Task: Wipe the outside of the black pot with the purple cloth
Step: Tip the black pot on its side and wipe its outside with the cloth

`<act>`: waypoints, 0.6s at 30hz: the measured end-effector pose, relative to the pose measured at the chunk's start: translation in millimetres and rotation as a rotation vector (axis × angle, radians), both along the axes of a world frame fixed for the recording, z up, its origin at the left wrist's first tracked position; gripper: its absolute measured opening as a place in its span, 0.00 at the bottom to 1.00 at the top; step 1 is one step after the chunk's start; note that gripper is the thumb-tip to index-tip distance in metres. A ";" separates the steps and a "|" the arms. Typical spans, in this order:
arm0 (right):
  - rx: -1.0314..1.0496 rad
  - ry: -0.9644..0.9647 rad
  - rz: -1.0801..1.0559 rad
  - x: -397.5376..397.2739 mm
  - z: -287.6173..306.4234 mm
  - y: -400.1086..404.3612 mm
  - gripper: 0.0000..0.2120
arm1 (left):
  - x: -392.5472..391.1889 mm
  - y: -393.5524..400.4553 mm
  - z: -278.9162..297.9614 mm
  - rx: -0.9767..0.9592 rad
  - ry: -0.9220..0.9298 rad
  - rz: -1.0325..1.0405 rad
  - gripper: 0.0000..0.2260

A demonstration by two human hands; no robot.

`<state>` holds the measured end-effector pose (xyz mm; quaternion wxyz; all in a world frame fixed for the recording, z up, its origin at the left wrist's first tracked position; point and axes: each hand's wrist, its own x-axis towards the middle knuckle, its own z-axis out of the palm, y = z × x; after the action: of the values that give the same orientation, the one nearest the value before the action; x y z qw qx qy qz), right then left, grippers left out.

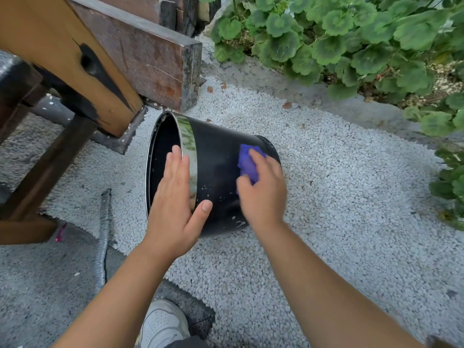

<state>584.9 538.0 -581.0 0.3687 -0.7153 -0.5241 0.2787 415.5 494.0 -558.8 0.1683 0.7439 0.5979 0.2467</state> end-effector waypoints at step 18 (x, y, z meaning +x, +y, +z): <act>0.183 -0.171 0.073 -12.3 -27.8 -20.2 0.20 | -15.9 -4.8 -6.4 -0.011 -0.134 0.062 0.39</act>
<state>572.6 517.8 -608.8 0.3762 -0.6804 -0.6023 0.1809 399.6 489.2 -565.1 0.2042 0.7061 0.6093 0.2976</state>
